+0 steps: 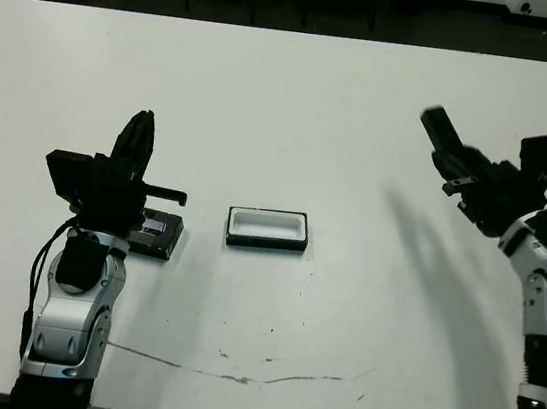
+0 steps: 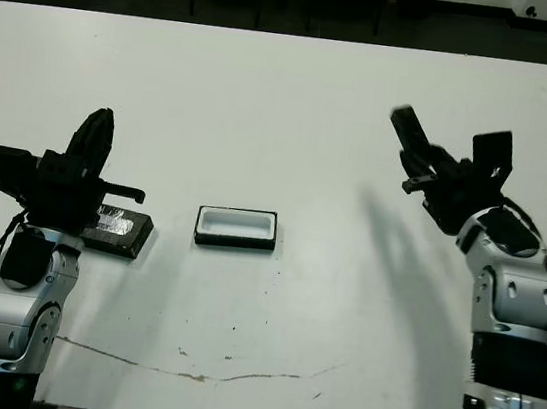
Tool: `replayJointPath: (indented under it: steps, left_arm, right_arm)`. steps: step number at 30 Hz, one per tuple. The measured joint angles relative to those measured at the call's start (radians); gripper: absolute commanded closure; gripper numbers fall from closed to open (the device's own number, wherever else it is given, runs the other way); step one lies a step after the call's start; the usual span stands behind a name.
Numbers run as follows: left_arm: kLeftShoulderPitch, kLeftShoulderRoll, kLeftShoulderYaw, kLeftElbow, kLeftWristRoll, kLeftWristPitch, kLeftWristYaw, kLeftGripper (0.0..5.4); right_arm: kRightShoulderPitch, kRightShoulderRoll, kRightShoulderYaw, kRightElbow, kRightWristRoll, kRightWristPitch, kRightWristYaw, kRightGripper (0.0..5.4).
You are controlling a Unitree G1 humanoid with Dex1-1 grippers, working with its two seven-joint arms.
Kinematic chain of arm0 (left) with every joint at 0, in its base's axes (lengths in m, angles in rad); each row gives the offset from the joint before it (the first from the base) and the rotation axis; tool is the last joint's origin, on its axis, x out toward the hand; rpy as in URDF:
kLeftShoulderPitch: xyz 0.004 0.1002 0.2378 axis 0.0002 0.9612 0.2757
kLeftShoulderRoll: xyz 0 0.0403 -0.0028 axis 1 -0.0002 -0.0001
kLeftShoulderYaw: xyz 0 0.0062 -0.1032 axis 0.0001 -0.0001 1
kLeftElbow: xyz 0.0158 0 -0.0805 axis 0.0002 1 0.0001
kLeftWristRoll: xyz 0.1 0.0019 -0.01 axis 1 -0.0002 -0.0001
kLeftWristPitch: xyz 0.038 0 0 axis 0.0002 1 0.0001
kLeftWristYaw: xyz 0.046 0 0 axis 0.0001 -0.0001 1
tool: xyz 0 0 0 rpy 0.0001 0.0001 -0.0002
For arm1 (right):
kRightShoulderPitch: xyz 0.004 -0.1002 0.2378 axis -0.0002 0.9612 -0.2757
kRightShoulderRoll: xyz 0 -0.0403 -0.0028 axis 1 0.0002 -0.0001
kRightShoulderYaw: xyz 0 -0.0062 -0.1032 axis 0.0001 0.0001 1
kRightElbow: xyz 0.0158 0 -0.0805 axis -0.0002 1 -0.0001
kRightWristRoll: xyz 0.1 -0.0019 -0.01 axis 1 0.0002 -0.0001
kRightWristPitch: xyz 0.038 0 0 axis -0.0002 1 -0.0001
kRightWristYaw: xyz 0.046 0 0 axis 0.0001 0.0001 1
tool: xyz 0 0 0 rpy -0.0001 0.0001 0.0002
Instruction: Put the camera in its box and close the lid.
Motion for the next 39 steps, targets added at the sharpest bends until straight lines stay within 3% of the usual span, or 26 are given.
replayJointPath:
  steps: [6, 18, 26, 39]
  left_arm:
    - [0.0, 0.0, 0.0, 0.0, 0.0, 0.001, 0.007, 5.4]
    - [-0.001, 0.004, 0.018, -0.003, -0.001, 0.001, 0.008, 5.4]
    - [0.001, 0.004, 0.02, -0.004, -0.001, -0.001, 0.007, 5.4]
    - [0.01, 0.004, 0.017, -0.004, -0.001, -0.001, 0.007, 5.4]
  right_arm:
    - [-0.084, -0.058, 0.109, 0.005, 0.019, -0.009, 0.248, 4.8]
    - [-0.241, -0.076, 0.392, 0.032, -0.053, 0.009, 0.543, 4.8]
    - [-0.29, -0.064, 0.527, -0.009, -0.118, 0.157, 0.582, 4.8]
    - [-0.292, -0.041, 0.583, -0.044, -0.161, 0.209, 0.571, 4.8]
